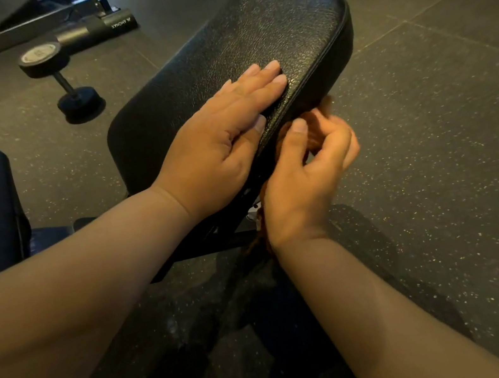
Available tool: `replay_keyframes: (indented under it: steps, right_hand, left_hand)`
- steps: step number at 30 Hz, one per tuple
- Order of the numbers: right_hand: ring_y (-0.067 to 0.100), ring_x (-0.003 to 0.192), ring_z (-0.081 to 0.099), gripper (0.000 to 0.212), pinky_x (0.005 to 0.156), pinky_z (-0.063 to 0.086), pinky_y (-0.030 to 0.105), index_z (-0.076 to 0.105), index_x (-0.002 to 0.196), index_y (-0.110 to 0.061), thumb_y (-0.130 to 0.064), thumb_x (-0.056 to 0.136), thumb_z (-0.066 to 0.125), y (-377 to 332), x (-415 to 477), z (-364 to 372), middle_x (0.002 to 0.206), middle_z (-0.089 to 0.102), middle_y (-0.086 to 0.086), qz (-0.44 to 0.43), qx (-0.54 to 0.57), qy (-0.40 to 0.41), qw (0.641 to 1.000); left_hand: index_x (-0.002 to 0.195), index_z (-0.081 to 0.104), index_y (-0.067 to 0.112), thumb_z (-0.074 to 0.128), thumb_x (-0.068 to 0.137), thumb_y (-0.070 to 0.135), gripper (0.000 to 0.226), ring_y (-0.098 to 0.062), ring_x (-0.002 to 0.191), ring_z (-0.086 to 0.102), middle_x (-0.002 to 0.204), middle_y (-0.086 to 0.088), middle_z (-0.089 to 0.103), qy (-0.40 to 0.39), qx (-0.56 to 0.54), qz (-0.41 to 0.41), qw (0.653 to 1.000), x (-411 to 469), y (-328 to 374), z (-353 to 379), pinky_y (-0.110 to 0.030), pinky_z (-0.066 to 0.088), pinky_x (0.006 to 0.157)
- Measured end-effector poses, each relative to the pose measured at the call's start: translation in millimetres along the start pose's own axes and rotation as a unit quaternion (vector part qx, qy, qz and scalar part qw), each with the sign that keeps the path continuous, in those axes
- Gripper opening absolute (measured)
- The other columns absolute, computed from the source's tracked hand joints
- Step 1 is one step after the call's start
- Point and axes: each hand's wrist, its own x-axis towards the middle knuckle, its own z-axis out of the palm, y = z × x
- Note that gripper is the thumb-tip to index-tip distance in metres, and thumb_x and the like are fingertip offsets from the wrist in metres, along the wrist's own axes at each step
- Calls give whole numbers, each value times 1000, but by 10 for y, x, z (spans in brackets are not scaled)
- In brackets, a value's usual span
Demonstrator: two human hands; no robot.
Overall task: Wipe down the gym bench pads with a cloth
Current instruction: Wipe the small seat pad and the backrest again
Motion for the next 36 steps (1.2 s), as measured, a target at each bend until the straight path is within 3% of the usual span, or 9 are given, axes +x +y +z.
replay_keyframes:
  steps: [4,7,9,14,21,26,30,33,36]
  right_hand:
    - [18,119,55,30,102,47,36,55,124,0,-20,102,49,147,-481,-12,130,44,18,-44,-18,-36,998]
    - [-5,121,48,27,101,40,14,55,123,4,-12,100,54,173,-566,-132,130,43,19,-72,-17,-80,994]
    - [-8,120,49,31,101,40,12,53,127,6,-7,100,55,145,-331,-118,132,45,22,-77,-9,-60,995]
    - [23,142,40,55,114,38,49,25,154,-8,-26,104,38,99,-434,-79,153,37,14,-51,50,-74,995]
    - [14,128,46,31,108,42,30,50,127,9,-3,98,51,286,-408,-101,138,39,21,-134,-16,-76,988]
    - [20,121,52,22,95,52,41,51,113,-10,-1,94,58,382,-810,-324,132,42,14,-177,-49,-179,967]
    - [16,121,52,24,95,51,42,55,116,-3,-5,93,62,390,-547,-338,129,45,12,-187,-45,-166,967]
    - [21,129,49,30,104,47,44,50,121,-7,-17,95,63,278,-430,-240,136,45,15,-91,1,-87,992]
    - [18,140,39,44,113,36,33,44,138,-4,-23,99,49,260,-654,-272,151,35,18,-101,-28,-127,986]
  left_hand:
    - [147,46,12,44,102,6,45,-13,150,25,157,-2,38,5,-3,3,1000,-4,-18,-5,-44,18,124]
    - [147,46,12,44,102,6,45,-12,150,25,157,-1,38,5,-6,3,1000,-7,-26,2,-45,18,124]
    - [147,46,11,44,102,6,45,-13,150,25,157,-2,38,3,-5,4,1000,1,-24,5,-44,18,124]
    - [147,46,12,43,102,8,45,-14,150,25,157,-2,38,-1,-12,-1,1000,1,-14,1,-44,17,125]
    - [147,46,9,43,102,8,44,-16,150,25,157,-5,38,-6,-9,1,1000,9,-37,-4,-44,16,125]
    - [146,46,10,44,102,7,44,-15,150,26,157,-4,39,1,-15,2,1000,-10,-47,10,-45,16,125]
    - [145,47,8,45,102,6,43,-18,150,27,156,-6,39,8,-3,8,1000,-9,-51,16,-47,18,124]
    - [141,53,8,49,102,9,39,-18,146,35,151,-5,47,41,7,4,999,-45,-34,16,-48,27,120]
    - [139,56,10,50,100,7,39,-17,145,36,150,-4,49,48,-4,-11,999,-123,-14,-9,-48,28,120]
